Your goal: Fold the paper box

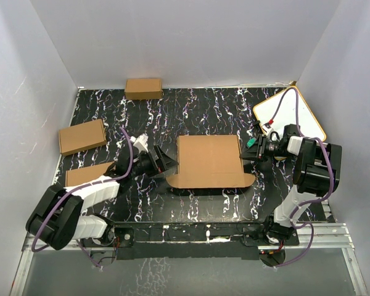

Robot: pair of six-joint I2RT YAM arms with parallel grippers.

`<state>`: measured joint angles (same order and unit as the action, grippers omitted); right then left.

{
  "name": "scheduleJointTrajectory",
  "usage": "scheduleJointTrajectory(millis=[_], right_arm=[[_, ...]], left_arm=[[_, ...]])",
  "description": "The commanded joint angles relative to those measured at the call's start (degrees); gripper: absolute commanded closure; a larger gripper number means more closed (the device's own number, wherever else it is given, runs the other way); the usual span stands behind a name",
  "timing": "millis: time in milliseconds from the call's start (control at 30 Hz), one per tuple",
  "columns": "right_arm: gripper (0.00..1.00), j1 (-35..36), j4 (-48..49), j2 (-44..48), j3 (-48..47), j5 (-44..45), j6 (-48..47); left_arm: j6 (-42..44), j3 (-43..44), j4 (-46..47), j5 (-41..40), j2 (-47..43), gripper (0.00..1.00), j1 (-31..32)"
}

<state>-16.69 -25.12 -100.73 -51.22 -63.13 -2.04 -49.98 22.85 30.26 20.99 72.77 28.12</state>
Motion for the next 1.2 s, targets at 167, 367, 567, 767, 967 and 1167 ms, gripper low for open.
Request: scheduleJointTrajectory(millis=[167, 367, 567, 767, 967, 1167], right_arm=[[0.80, -2.2, -1.8, -3.9, -2.2, 5.3, -4.3], [0.81, -2.3, -1.8, -4.2, -2.1, 6.3, -4.3], [0.81, -2.3, -2.3, -4.5, -2.4, 8.1, -4.7], [0.82, -2.4, -2.2, -4.1, -2.3, 8.5, -4.7], [0.82, -2.4, -2.3, -4.3, -2.4, 8.7, -4.6], [0.82, -2.5, -2.3, -4.3, -2.4, 8.7, -4.6]], left_arm=[[-5.5, 0.9, 10.9, 3.8, 4.7, 0.03, -0.8], [-9.4, -0.6, 18.5, 4.9, 8.3, 0.03, -0.9], [-8.8, -0.3, 17.7, 4.1, 9.9, 0.03, -0.8], [-10.7, -0.4, 21.9, 5.0, 13.9, 0.03, -0.8], [-10.8, 1.3, 21.5, 4.5, 15.6, 0.03, 0.0], [-12.7, 1.1, 24.5, 4.6, 18.7, 0.03, 0.4]])
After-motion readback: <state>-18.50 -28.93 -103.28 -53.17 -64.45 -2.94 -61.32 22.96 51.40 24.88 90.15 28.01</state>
